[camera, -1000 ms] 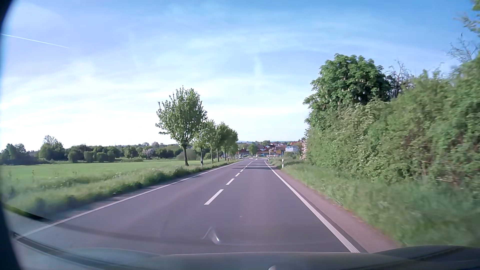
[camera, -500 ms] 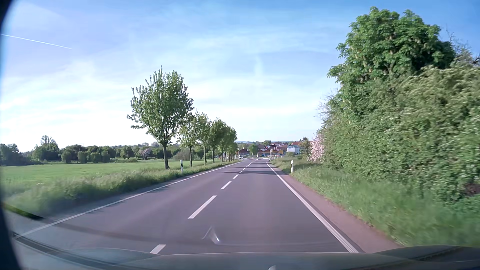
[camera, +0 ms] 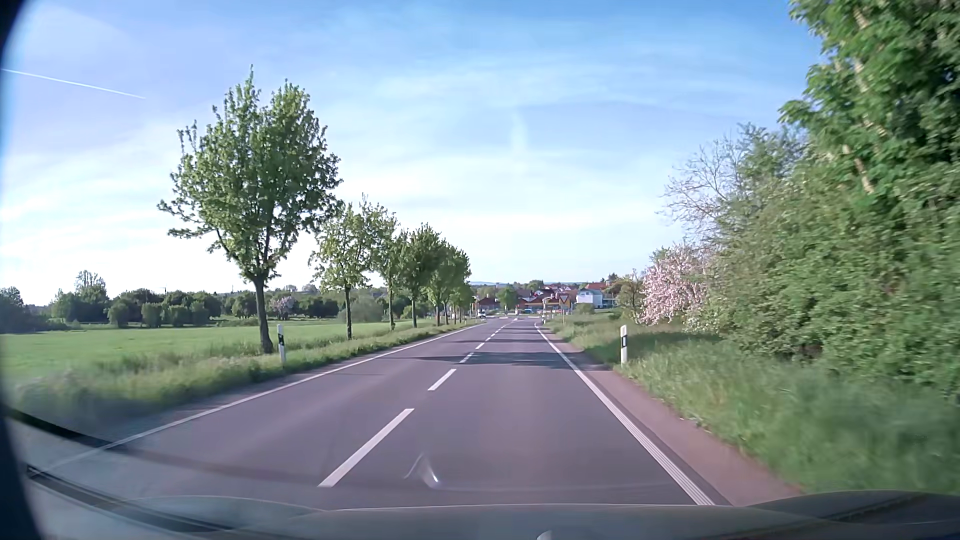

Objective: Follow the waypoints while adhering to traffic rules and regulations

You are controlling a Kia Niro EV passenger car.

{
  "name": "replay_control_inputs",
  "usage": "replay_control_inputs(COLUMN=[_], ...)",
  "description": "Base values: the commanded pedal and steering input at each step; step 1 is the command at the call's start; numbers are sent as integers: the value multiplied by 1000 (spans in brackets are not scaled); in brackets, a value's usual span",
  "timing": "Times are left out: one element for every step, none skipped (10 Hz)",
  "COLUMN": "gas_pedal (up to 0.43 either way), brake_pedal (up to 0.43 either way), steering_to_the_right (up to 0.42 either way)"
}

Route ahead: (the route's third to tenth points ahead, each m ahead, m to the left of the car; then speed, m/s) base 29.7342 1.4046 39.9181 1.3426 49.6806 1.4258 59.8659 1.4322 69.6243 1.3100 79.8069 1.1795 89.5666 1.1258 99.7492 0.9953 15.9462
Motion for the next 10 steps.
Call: replay_control_inputs(gas_pedal=[0, 0, 0, 0, 0, 0, 0, 0, 0, 0], brake_pedal=[73, 79, 85, 98, 110, 116, 128, 140, 152, 159], steering_to_the_right=[-4, -4, -4, -3, -3, -3, -3, -3, -3, -3])
